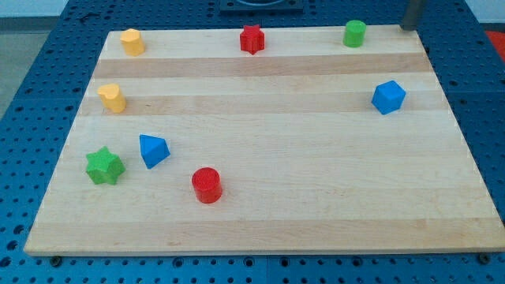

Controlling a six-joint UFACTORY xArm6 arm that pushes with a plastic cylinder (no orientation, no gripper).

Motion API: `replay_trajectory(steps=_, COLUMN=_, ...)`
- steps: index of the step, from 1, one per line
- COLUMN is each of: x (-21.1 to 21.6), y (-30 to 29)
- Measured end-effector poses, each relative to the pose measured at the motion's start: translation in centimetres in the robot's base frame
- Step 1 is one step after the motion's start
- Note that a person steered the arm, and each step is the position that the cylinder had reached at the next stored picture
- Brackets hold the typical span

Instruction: Slide the blue cube towards the center

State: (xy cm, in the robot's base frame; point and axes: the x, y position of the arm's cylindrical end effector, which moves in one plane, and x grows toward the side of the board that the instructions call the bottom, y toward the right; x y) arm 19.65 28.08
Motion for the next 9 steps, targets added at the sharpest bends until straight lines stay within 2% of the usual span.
replay_trajectory(steps=1, x=5.3, y=-3.3)
replay_trajectory(steps=3, x=7.5, y=-4.7)
replay_trajectory(steps=4, x=12.0, y=-3.1)
replay_trajectory(steps=5, x=16.3, y=-5.9)
replay_trajectory(steps=6, x=18.3, y=-10.4)
replay_trajectory(steps=8, x=20.9, y=-7.9)
replay_trajectory(steps=9, x=23.3, y=-11.2)
